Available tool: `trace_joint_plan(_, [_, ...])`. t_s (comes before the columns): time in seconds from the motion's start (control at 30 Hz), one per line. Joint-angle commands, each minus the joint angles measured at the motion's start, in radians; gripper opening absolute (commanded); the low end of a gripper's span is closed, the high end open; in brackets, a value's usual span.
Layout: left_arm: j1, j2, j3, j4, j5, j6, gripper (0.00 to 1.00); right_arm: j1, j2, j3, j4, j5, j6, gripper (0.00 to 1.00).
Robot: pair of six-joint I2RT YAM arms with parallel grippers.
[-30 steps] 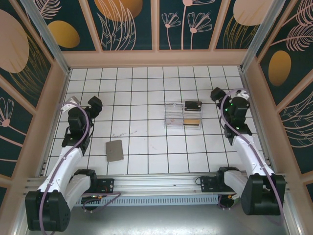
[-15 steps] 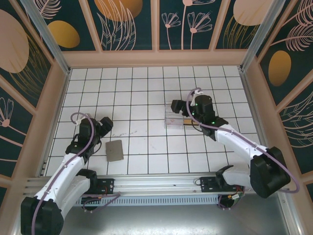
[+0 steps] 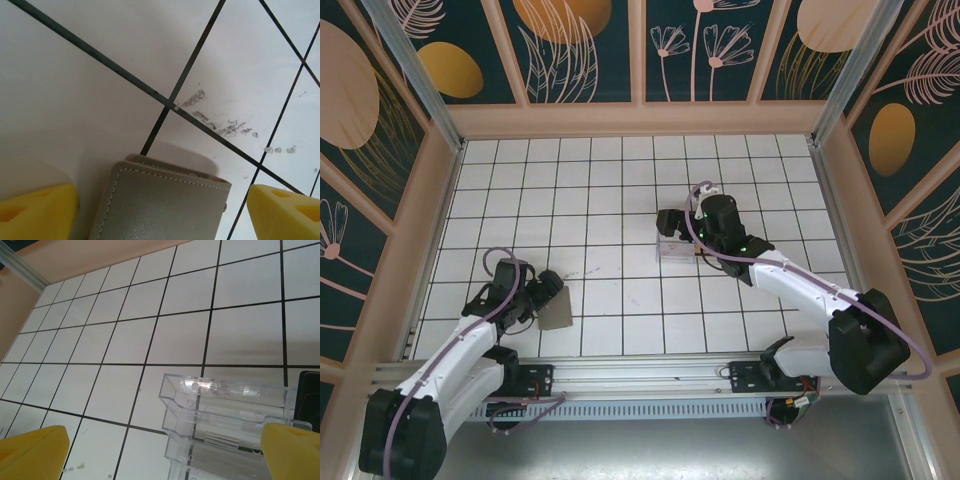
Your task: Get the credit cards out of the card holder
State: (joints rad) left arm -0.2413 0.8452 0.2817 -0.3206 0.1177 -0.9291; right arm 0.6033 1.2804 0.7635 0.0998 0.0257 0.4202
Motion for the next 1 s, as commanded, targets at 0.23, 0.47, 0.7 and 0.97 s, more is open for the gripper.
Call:
trace_joint_plan(0.23, [-0.218,0.059,-0.032,0.306,0.113,-0.222,0.88,0.044,-0.049,-0.004,-0.001,0.013,-0.014,0.99])
trace_joint_plan(0.47, [-0.313,0.237,0.064,0.479,0.065,-0.238,0.89,0.191,-0.035,-0.034,0.011,-0.007,-0.039,0.99])
trace_joint_plan(0.7, [-0.316,0.346,0.196,0.345,-0.026,-0.129,0.92,0.349,0.013,-0.086,0.032,-0.039,-0.058,0.89])
trace_joint_plan(0.97, [-0.316,0.215,0.268,0.085,-0.252,-0.016,0.98,0.468,0.172,-0.116,0.096,-0.14,-0.08,0.69])
